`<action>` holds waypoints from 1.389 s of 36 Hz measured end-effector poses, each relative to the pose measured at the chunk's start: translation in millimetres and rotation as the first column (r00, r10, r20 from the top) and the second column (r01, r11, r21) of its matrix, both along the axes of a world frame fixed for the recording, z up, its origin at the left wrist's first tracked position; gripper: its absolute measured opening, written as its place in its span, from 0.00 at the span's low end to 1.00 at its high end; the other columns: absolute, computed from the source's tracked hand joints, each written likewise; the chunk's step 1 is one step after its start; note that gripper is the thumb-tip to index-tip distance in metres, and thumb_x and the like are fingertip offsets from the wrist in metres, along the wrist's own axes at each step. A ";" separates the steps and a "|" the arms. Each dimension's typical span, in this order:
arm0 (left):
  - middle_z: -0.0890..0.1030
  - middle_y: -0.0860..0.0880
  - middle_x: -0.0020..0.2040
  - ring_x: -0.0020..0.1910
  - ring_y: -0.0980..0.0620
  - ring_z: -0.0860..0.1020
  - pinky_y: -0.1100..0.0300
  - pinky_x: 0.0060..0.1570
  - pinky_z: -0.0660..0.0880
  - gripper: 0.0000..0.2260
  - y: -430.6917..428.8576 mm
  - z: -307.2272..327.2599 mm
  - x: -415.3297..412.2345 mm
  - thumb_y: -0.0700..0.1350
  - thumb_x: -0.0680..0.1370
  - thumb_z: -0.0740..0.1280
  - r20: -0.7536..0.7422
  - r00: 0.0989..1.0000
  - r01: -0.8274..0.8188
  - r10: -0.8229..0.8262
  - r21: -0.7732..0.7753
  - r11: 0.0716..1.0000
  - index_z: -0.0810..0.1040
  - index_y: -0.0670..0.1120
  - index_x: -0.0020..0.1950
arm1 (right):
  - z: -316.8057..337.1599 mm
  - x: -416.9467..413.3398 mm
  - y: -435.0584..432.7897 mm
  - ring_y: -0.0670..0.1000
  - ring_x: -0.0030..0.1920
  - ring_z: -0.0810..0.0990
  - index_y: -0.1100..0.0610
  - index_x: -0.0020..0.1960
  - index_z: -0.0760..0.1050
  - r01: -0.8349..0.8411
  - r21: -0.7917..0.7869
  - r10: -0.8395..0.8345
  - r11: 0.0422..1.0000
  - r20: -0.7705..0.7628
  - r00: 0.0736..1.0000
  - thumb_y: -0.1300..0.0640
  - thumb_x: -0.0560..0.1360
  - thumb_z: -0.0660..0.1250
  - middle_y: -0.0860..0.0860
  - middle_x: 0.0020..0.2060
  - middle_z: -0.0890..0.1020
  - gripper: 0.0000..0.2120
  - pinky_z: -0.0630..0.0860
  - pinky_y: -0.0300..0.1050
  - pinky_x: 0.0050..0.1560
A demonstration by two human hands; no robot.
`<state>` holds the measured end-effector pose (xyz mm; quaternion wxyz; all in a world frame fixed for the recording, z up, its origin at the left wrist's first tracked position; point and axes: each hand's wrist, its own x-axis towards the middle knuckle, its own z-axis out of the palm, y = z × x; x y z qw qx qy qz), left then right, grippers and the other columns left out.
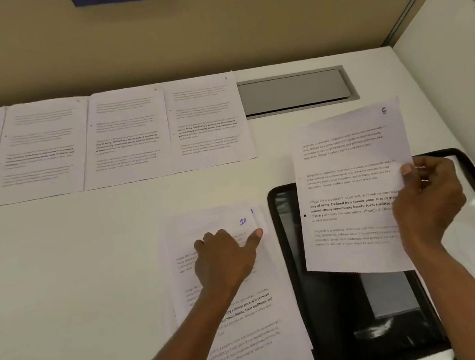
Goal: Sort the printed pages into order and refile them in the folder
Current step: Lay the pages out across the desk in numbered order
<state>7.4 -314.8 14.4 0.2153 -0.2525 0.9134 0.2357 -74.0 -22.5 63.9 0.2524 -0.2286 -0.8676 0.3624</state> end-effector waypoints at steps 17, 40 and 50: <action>0.85 0.54 0.44 0.44 0.53 0.85 0.49 0.53 0.83 0.22 83.0 24.8 -124.1 0.70 0.76 0.70 -0.121 0.980 -0.095 0.156 0.404 0.910 0.77 0.52 0.48 | -33.9 -127.9 12.5 0.51 0.47 0.83 0.54 0.56 0.80 -0.107 -0.305 0.134 0.947 0.070 0.988 0.56 0.80 0.72 0.45 0.45 0.82 0.06 0.82 0.54 0.54; 0.85 0.50 0.44 0.45 0.48 0.83 0.52 0.48 0.79 0.12 61.4 5.1 -284.1 0.51 0.71 0.83 -0.355 0.802 -0.432 0.481 0.211 0.877 0.82 0.48 0.43 | -85.0 -297.9 -22.8 0.50 0.44 0.82 0.56 0.58 0.78 -0.325 -0.373 0.392 0.869 0.116 0.913 0.56 0.77 0.77 0.47 0.43 0.83 0.13 0.75 0.44 0.50; 0.83 0.48 0.49 0.46 0.47 0.80 0.54 0.44 0.71 0.13 53.3 -12.0 -311.1 0.49 0.75 0.79 -0.359 0.890 -0.346 0.282 -0.129 0.929 0.80 0.47 0.53 | -111.2 -324.7 -36.9 0.48 0.41 0.80 0.54 0.59 0.75 -0.452 -0.178 0.478 0.874 0.155 0.864 0.54 0.76 0.77 0.42 0.38 0.79 0.15 0.76 0.45 0.43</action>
